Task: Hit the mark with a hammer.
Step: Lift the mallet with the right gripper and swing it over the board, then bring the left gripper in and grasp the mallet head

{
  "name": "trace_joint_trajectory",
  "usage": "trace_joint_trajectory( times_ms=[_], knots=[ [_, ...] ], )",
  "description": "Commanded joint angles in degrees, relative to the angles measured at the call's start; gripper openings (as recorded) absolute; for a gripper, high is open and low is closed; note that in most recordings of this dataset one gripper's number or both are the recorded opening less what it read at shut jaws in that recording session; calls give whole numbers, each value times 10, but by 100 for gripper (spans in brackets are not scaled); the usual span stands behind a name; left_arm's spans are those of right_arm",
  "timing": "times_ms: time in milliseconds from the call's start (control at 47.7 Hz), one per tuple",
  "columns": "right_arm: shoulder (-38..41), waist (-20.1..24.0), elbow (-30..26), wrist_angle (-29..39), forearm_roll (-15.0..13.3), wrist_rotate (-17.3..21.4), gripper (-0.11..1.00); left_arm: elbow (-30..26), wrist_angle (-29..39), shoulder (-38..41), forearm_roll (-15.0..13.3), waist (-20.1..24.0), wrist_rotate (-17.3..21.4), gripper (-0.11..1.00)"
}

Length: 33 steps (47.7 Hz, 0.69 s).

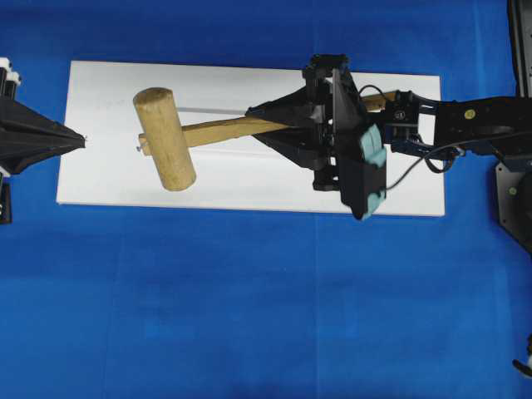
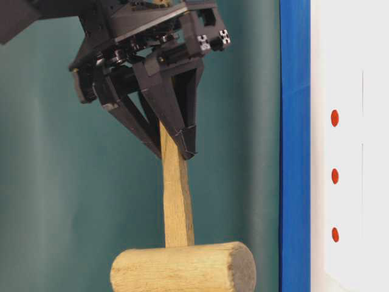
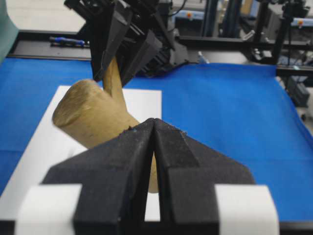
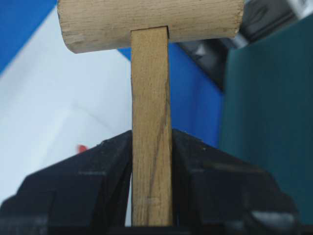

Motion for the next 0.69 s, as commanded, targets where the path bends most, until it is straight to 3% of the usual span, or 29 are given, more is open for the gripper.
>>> trace_joint_trajectory(
  times_ms=[0,273,546,608,671],
  knots=[
    [-18,-2,-6,-28,6,-41,9,-6,-3,5,0,-2,-8,2],
    [-25,-1,1,-93,7,-137,9,-4,0,10,0,-2,-25,30],
    [-25,-1,2,-95,9,-146,9,-3,2,11,0,-1,-29,41],
    [-25,1,2,-95,8,-146,9,-3,2,11,0,0,-31,51],
    [-25,2,2,-95,8,-146,9,-3,2,11,-1,4,-31,69]
  ],
)
